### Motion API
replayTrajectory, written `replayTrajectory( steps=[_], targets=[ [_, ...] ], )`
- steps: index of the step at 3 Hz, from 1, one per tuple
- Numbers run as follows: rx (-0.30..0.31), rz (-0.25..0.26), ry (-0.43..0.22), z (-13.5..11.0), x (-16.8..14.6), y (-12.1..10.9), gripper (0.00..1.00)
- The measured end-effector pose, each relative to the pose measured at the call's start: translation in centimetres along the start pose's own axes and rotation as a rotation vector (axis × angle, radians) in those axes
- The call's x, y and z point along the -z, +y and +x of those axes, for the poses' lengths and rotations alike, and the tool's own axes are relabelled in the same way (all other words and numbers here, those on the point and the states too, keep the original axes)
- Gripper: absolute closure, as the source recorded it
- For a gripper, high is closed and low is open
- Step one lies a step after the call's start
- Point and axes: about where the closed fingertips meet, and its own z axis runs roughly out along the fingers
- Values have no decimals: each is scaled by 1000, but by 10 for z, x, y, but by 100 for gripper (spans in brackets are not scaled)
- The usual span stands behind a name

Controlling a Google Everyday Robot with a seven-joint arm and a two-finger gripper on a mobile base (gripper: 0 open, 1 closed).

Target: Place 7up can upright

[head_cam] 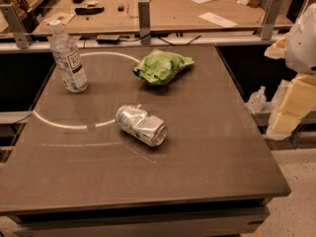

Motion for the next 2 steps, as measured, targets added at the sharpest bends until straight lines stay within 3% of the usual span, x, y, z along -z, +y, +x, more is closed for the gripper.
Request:
replayTrajectory(
  steps=[1, 2],
  targets=[
    [0, 0, 0, 0, 0, 0, 0],
    [-105, -52, -41, 2, -5, -8, 0]
  ],
)
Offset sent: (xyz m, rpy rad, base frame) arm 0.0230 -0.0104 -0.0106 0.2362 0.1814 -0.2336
